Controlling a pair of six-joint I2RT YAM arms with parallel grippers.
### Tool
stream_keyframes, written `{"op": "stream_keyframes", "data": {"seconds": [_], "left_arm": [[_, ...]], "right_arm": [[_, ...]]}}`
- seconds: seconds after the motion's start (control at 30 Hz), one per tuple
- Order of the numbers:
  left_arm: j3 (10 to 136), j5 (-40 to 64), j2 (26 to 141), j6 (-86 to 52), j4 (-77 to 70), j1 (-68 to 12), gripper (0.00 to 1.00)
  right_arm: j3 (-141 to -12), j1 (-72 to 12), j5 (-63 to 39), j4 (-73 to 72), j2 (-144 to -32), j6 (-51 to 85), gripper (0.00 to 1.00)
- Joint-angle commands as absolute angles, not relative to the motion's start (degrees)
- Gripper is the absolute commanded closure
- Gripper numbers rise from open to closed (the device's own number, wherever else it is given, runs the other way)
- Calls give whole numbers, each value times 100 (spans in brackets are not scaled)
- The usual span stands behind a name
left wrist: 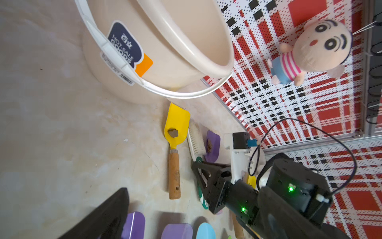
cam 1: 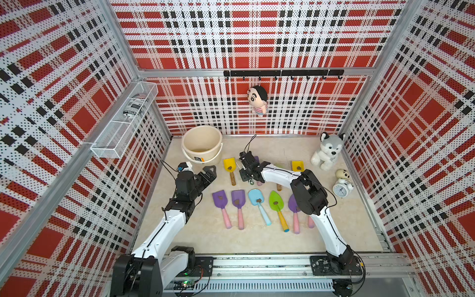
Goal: Brush the soil off the hand trowel and place it into the bucket
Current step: Pick up the brush from the center of the board.
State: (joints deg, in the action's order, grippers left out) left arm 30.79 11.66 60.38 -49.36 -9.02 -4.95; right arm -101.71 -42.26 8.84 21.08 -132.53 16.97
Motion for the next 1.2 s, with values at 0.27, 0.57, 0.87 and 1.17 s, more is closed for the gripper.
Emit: {"op": "stream_keyframes", "data": {"seconds": [0.27, 0.57, 0.87, 1.17], "left_arm": [[3805, 2551, 6608, -5610, -2426, -844, 2], [4142, 2352, 7353, -5908, -3199, -1576, 2], [3768, 2254, 7656, -6343, -4044, -1644, 5], [3691, 2517, 7560, -6339, -4312, -1609, 12]], "right_arm": [[-8795, -4645, 1319, 1257, -10996, 1388, 92], [-8031, -5156, 1249, 971, -9967, 1344, 92], [-7695, -5212, 1135, 936, -9406, 1494, 92], [-7533, -5225, 847, 746, -9231, 1535, 92]]}}
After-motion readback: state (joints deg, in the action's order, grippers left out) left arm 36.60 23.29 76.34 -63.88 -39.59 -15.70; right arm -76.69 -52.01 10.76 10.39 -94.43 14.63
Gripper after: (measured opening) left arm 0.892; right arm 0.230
